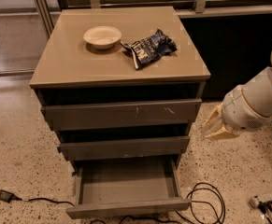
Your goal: Close bottom drawer
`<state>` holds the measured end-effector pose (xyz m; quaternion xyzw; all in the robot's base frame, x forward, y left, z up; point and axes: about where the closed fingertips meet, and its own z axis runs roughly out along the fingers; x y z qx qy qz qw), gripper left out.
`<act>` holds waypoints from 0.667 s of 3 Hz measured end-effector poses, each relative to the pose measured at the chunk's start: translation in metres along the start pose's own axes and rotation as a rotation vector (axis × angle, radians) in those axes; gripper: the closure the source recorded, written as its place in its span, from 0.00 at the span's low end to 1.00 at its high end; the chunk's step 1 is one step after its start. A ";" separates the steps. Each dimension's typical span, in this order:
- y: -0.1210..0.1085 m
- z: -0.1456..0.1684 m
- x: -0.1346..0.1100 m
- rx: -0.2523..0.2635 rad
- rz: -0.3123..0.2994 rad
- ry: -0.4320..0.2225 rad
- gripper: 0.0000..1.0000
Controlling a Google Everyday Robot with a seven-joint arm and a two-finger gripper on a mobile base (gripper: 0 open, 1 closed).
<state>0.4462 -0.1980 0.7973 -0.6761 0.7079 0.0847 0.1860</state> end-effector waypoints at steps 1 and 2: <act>0.000 0.000 0.000 0.000 0.000 0.000 1.00; 0.010 0.039 -0.008 -0.076 0.007 -0.052 1.00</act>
Offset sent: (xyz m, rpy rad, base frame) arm -0.0077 0.0531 -0.0831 0.1362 0.1714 0.0662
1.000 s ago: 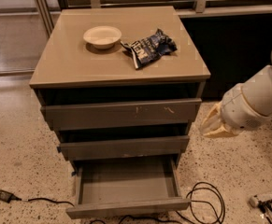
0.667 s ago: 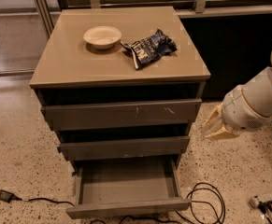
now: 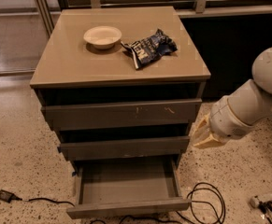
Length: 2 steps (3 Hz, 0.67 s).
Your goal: Close bottom drawer
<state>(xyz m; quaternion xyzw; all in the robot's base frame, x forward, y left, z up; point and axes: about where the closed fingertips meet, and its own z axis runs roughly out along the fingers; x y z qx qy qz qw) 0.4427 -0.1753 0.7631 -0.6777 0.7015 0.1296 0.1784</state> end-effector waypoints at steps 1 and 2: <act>0.013 0.065 -0.003 -0.050 -0.028 -0.053 1.00; 0.019 0.105 0.009 0.004 -0.040 -0.114 1.00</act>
Offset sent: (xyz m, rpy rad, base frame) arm -0.0068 0.0409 -0.1471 0.1845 -0.1266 0.0113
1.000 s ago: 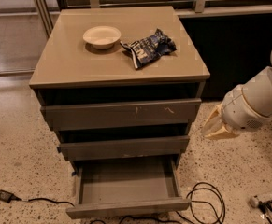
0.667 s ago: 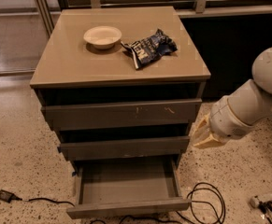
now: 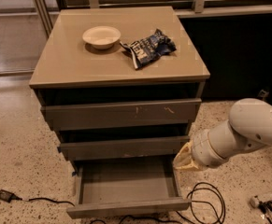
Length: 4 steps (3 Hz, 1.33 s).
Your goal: Close bottom drawer
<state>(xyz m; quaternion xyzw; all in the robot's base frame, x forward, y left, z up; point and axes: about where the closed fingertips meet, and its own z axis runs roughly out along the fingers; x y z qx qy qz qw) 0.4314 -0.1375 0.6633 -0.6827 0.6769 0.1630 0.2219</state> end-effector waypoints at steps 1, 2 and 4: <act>0.002 0.034 0.015 0.028 -0.009 -0.033 1.00; 0.001 0.074 0.047 -0.007 0.037 -0.041 1.00; -0.009 0.103 0.053 -0.042 0.033 -0.021 1.00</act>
Offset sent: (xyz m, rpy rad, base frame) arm 0.0145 -0.0149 -0.1339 0.0438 0.0713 -0.0604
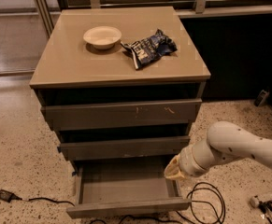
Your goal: Close bottom drawer
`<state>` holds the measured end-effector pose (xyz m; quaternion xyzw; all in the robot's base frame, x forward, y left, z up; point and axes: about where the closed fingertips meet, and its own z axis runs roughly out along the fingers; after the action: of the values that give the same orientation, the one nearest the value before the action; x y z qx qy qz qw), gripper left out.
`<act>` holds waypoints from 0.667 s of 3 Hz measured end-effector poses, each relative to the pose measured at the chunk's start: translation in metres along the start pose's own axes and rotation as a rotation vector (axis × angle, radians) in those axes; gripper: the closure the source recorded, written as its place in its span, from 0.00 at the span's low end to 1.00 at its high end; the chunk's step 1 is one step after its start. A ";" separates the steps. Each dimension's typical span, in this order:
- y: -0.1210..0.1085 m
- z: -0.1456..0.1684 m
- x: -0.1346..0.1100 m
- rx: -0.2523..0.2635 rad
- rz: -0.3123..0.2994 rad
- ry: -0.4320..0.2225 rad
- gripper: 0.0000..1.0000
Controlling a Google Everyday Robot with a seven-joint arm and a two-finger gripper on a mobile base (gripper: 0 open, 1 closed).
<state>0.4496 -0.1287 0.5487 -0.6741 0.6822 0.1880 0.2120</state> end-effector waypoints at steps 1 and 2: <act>-0.011 0.041 0.037 0.026 0.048 0.002 1.00; -0.016 0.061 0.063 0.056 0.082 -0.002 1.00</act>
Offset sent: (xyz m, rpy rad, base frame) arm 0.0271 -0.0363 -0.1192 0.0095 -0.0157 -0.1583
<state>0.4676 -0.1488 0.4637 -0.6391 0.7140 0.1782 0.2236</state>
